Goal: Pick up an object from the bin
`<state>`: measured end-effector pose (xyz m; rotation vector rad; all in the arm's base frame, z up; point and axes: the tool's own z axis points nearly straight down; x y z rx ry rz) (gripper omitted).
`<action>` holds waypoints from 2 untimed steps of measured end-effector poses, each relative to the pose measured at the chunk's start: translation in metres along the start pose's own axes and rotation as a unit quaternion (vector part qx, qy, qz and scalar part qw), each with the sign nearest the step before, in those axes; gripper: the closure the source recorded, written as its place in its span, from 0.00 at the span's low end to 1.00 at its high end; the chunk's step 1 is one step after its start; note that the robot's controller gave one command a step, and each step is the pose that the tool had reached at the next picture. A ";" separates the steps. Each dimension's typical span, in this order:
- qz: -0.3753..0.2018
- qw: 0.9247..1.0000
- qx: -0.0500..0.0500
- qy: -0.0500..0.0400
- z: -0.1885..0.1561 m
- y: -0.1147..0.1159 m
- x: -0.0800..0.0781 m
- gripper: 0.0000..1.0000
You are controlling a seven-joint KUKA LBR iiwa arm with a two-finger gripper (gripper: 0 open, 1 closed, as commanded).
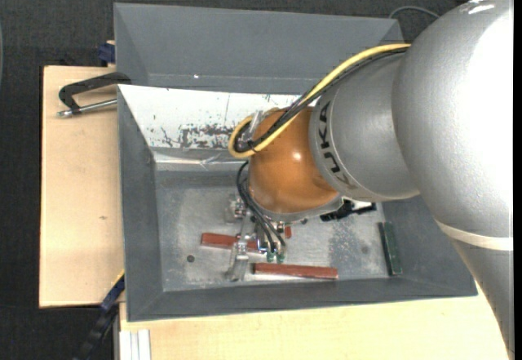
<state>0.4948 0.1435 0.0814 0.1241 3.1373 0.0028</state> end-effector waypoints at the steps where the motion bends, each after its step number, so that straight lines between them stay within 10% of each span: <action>1: -0.001 1.000 0.000 0.001 0.011 -0.004 0.000 1.00; 2: -0.001 1.000 0.000 0.001 0.011 -0.004 0.000 1.00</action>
Offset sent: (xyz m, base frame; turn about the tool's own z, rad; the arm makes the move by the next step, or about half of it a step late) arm 0.0000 0.0000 0.0000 0.0000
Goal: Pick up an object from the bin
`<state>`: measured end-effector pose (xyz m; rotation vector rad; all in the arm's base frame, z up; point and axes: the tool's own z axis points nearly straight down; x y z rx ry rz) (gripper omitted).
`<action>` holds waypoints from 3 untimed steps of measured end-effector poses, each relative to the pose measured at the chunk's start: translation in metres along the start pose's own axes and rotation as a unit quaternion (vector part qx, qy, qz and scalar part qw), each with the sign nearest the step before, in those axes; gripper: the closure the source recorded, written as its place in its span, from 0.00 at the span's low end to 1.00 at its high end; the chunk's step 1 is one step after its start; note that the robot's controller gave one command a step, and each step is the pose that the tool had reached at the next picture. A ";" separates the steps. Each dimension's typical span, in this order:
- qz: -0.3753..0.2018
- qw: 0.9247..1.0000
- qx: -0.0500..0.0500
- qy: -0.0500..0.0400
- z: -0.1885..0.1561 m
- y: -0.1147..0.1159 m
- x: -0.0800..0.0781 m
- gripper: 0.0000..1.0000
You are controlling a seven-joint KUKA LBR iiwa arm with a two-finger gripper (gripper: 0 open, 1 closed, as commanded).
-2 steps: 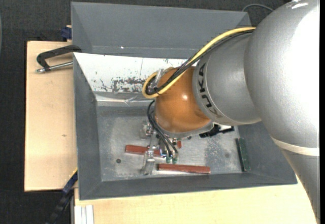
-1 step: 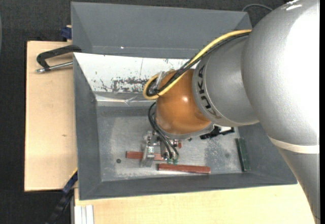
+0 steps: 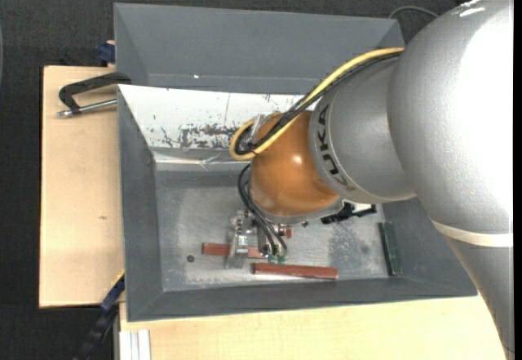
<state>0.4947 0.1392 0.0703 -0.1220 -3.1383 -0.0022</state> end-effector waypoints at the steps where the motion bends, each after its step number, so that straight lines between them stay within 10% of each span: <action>1: 0.000 1.000 0.000 0.001 -0.004 0.000 0.001 1.00; 3: 0.000 1.000 0.000 0.000 -0.028 0.000 0.001 1.00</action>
Offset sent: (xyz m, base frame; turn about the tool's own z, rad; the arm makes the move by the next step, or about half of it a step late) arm -0.0001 0.0000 0.0011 0.0000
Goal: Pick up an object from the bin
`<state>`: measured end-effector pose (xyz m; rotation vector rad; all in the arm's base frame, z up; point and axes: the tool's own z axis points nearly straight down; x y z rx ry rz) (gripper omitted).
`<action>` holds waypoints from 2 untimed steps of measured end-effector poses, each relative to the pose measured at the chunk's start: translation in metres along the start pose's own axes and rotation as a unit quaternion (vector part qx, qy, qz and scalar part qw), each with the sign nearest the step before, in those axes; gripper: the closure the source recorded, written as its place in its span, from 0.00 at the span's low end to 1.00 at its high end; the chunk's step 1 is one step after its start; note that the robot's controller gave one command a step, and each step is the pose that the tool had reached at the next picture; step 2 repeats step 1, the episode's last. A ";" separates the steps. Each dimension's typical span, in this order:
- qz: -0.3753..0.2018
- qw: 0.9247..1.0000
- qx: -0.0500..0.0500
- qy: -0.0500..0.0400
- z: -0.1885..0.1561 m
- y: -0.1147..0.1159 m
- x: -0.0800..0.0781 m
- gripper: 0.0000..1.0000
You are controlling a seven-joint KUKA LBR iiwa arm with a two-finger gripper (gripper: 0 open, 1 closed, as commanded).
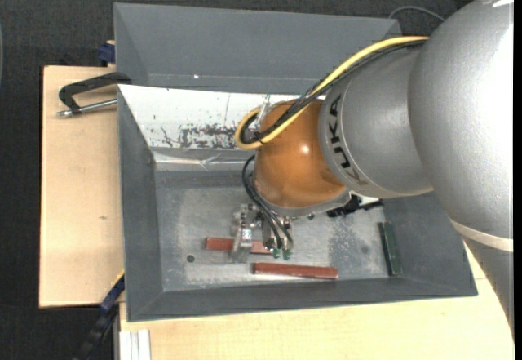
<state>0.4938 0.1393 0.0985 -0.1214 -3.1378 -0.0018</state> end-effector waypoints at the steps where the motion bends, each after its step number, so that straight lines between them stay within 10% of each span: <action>1: 0.000 1.000 -0.001 -0.002 -0.015 0.000 -0.001 1.00; 2: 0.000 1.000 -0.001 -0.002 -0.015 0.000 -0.001 1.00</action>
Offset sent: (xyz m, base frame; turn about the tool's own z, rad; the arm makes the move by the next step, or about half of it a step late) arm -0.0002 0.0003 0.0229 0.0000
